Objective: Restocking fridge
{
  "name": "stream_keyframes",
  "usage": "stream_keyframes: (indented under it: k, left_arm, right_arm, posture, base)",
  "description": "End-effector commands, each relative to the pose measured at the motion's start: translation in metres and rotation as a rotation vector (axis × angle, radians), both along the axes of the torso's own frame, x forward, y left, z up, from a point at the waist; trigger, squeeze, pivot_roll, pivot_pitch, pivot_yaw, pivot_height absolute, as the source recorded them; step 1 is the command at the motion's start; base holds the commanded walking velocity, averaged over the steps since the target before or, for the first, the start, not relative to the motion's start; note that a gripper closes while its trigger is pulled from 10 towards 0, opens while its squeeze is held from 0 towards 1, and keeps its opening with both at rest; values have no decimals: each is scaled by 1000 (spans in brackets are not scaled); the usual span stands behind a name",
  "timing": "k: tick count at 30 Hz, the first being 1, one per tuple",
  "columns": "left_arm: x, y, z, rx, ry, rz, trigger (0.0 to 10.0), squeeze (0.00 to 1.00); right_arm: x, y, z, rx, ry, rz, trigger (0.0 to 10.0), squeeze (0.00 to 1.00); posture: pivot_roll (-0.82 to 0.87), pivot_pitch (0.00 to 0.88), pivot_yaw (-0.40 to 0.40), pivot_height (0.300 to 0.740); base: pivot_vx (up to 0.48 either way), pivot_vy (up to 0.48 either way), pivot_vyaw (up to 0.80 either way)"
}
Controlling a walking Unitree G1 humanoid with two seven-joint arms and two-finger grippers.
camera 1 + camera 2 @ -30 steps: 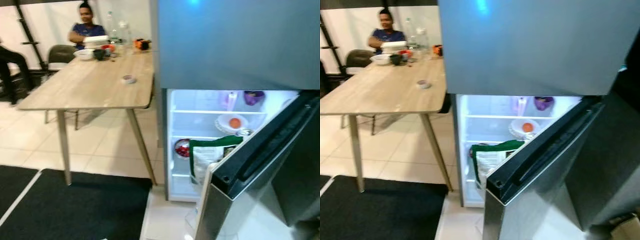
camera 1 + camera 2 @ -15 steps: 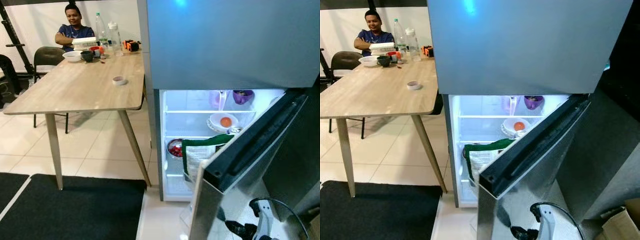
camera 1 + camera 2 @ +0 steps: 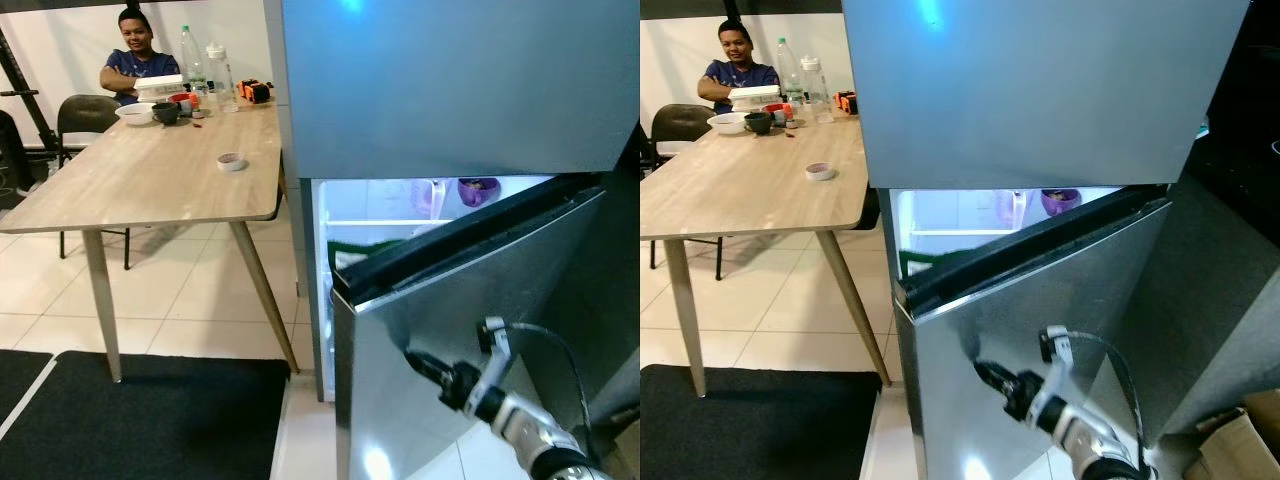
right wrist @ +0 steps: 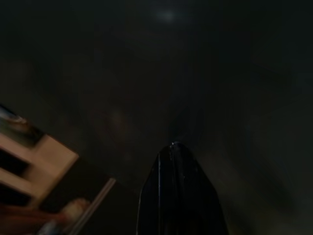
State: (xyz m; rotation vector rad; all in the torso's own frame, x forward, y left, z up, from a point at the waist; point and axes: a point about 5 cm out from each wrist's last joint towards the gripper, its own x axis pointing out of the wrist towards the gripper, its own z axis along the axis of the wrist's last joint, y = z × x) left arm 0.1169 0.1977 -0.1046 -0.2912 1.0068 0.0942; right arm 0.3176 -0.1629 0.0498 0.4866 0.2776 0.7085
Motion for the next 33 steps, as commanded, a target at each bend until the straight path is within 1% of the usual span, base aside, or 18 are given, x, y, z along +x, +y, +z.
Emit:
stream_keyframes:
  k: [1, 4, 6, 7, 10, 15, 16, 17, 21, 22, 25, 26, 27, 28, 30, 31, 32, 33]
  left_arm:
    - [-7, 3, -2, 5, 14, 7, 10000, 0]
    - [-12, 5, -2, 9, 21, 12, 10000, 0]
    - [-16, 8, -3, 15, 23, 23, 10000, 0]
    - [-16, 8, -3, 15, 23, 23, 10000, 0]
    - [-17, 10, -2, 17, 17, 42, 10000, 0]
    - [-18, 9, -3, 14, 11, 52, 10000, 0]
    - [-19, 6, -3, 7, 18, 49, 10000, 0]
    - [-19, 6, -3, 7, 18, 49, 10000, 0]
    - [-18, 3, -4, 1, 22, 41, 10000, 0]
    - [-18, 3, -4, 1, 22, 41, 10000, 0]
    - [-14, 1, -3, -1, 19, 30, 10000, 0]
    - [-14, 1, -3, -1, 19, 30, 10000, 0]
    - [-10, 0, -3, -1, 14, 22, 10000, 0]
    - [-10, 0, -3, -1, 14, 22, 10000, 0]
    - [-6, -1, -2, 0, 8, 15, 10000, 0]
    - [-2, -2, -1, 0, -2, 12, 10000, 0]
    - [-2, -2, -1, 0, -2, 12, 10000, 0]
    - [0, -2, 0, 1, -5, 12, 10000, 0]
  right_arm:
    - [15, 13, 13, -79, -51, -20, 10000, 0]
    - [30, 24, 30, -142, -91, -49, 10000, 0]
    - [48, 27, 50, -196, -123, -157, 10000, 0]
    - [48, 27, 50, -196, -123, -157, 10000, 0]
    - [66, 21, 78, -155, -145, -324, 10000, 0]
    - [66, 15, 77, -109, -129, -369, 10000, 0]
    - [53, 8, 51, -155, -69, -363, 10000, 0]
    - [53, 8, 51, -155, -69, -363, 10000, 0]
    - [20, -10, 1, -297, 54, -364, 10000, 0]
    - [20, -10, 1, -297, 54, -364, 10000, 0]
    - [-18, -35, -42, -440, 194, -419, 10000, 0]
    - [-18, -35, -42, -440, 194, -419, 10000, 0]
    - [-46, -47, -67, -428, 325, -437, 10000, 0]
    - [-46, -47, -67, -428, 325, -437, 10000, 0]
    - [-72, -60, -86, -484, 440, -472, 10000, 0]
    - [-100, -72, -103, -529, 549, -503, 10000, 0]
    - [-100, -72, -103, -529, 549, -503, 10000, 0]
    - [-112, -76, -109, -541, 595, -501, 10000, 0]
  posture:
    - [-12, 0, -18, 740]
    - [13, 0, -27, 740]
    - [33, 3, -35, 740]
    - [33, 3, -35, 740]
    - [52, 11, -44, 740]
    - [42, 14, -45, 740]
    - [27, 11, -42, 740]
    - [27, 11, -42, 740]
    - [6, 7, -37, 740]
    - [6, 7, -37, 740]
    - [-22, 0, -29, 740]
    - [-22, 0, -29, 740]
    - [-32, 0, -28, 740]
    - [-32, 0, -28, 740]
    - [-37, 0, -29, 740]
    - [-42, 0, -31, 740]
    - [-42, 0, -31, 740]
    - [-45, 0, -29, 740]
  base:
    - [0, 0, 0]
    - [0, 0, 0]
    - [0, 0, 0]
    - [0, 0, 0]
    - [0, 0, 0]
    - [0, 0, 0]
    - [0, 0, 0]
    - [0, 0, 0]
    - [0, 0, 0]
    - [0, 0, 0]
    - [0, 0, 0]
    - [0, 0, 0]
    - [0, 0, 0]
    - [0, 0, 0]
    - [0, 0, 0]
    - [0, 0, 0]
    - [0, 0, 0]
    - [0, 0, 800]
